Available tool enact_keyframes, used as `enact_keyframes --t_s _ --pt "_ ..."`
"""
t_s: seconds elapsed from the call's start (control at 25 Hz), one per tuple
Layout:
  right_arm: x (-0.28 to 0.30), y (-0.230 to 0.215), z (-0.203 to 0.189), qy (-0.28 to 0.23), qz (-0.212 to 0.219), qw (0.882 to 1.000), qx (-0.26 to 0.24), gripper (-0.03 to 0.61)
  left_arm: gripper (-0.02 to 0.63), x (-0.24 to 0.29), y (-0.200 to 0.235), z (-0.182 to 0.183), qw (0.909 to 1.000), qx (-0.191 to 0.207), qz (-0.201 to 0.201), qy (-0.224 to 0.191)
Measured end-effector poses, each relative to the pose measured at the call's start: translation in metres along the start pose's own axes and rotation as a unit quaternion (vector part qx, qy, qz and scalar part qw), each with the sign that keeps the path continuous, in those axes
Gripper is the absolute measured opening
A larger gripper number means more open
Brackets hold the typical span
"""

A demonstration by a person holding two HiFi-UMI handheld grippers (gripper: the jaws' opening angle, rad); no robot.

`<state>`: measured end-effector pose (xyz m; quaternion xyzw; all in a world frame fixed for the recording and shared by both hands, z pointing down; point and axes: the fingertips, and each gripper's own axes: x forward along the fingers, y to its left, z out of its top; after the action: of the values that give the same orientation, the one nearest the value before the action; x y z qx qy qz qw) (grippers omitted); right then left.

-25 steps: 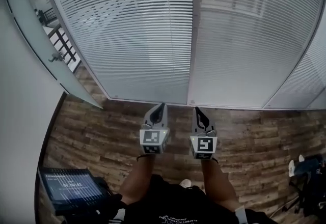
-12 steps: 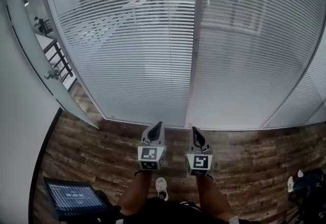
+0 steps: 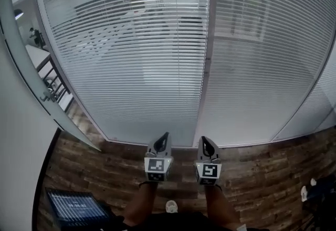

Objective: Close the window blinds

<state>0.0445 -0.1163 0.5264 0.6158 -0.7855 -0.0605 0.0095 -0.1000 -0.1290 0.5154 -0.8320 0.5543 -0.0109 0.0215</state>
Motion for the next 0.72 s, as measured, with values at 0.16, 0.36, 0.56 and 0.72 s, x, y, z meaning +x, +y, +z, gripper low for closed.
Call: enact_keyframes --t_s 0.16,0.36,0.56,0.72 --pt "0.019 -0.006 -0.009 -0.016 -0.014 1.000 0.006 0.002 0.000 0.021 0.016 -0.009 1.0000 -0.003 -0.005 -0.004" --pt "0.034 -0.008 -0.017 0.004 -0.026 1.000 0.006 0.002 0.000 0.040 0.022 -0.009 0.9998 -0.014 -0.015 -0.006" --pt "0.043 -0.034 -0.013 0.003 -0.054 0.999 0.002 0.002 0.000 0.061 0.014 -0.001 0.9998 -0.012 -0.016 -0.001" --pt "0.076 -0.073 0.022 -0.002 -0.053 0.999 -0.005 0.002 0.000 0.105 0.006 0.028 0.9998 -0.016 -0.010 0.001"
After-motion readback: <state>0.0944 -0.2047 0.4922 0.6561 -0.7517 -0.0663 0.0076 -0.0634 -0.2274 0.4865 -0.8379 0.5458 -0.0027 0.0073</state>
